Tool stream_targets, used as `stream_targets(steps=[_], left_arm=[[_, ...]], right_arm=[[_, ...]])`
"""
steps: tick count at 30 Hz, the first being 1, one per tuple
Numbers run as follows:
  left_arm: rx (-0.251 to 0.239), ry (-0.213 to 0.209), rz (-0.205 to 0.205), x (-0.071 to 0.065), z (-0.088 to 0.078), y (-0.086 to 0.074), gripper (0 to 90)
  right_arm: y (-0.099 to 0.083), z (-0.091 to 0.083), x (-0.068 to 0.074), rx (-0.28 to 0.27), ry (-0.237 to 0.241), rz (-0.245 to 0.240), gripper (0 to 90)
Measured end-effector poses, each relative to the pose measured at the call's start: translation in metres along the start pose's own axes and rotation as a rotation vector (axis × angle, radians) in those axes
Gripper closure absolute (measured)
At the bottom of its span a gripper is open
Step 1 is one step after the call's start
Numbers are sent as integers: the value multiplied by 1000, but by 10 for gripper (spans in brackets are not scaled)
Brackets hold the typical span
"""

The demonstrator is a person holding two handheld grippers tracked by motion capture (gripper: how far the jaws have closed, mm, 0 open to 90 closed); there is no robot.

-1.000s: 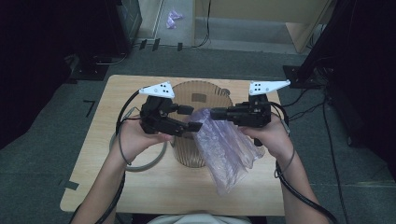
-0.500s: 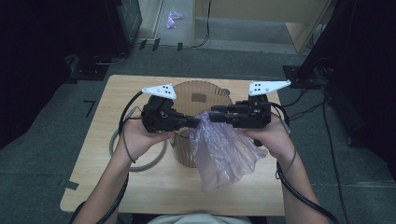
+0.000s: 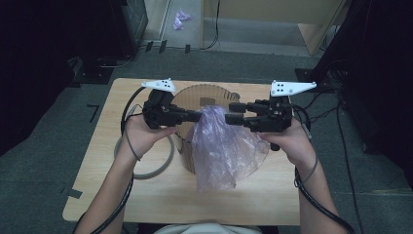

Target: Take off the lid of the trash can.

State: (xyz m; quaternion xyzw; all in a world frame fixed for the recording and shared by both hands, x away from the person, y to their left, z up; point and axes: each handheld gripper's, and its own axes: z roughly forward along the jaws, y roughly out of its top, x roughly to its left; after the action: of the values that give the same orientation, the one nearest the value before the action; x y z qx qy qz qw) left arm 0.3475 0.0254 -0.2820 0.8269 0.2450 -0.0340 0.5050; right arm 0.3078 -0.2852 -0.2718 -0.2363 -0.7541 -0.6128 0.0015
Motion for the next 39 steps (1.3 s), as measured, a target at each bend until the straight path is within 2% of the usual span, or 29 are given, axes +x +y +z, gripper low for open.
stream_targets(steps=[5, 7, 10, 12, 14, 17, 21, 26, 29, 31, 35, 39], left_arm=[[-17, 22, -7, 9, 0, 2, 883], [-21, 14, -12, 12, 1, 2, 878], [-23, 1, -9, 13, 1, 3, 851], [-22, 6, 12, 11, 1, 4, 803], [-21, 3, 12, 10, 1, 4, 757], [-15, -8, 14, 10, -1, 4, 687], [-16, -10, 16, 6, -9, 6, 629], [-37, -3, 42, -1, -21, 8, 564], [-42, -15, 53, -6, -24, 8, 535], [-50, -29, 58, -9, -23, 8, 518], [-44, -90, 74, -14, -17, 7, 485], [-9, -88, 100, -16, -4, 5, 455]], right_arm=[[-3, 5, -5, 11, -12, 2, 476], [-5, 8, -8, 19, -19, 7, 498], [-9, 13, -12, 42, 4, 19, 583], [-12, 15, -15, 54, 11, 17, 684], [-13, 18, -16, 64, 14, 14, 776], [-14, 20, -16, 81, 12, 13, 843], [-15, 21, -17, 92, -3, 13, 855], [-15, 19, -18, 95, -17, 10, 858], [-15, 16, -20, 85, -31, 19, 858], [-15, 16, -21, 83, -41, 27, 857], [-18, 18, -23, 98, -55, 29, 857], [-19, 21, -24, 101, -63, 30, 845]])
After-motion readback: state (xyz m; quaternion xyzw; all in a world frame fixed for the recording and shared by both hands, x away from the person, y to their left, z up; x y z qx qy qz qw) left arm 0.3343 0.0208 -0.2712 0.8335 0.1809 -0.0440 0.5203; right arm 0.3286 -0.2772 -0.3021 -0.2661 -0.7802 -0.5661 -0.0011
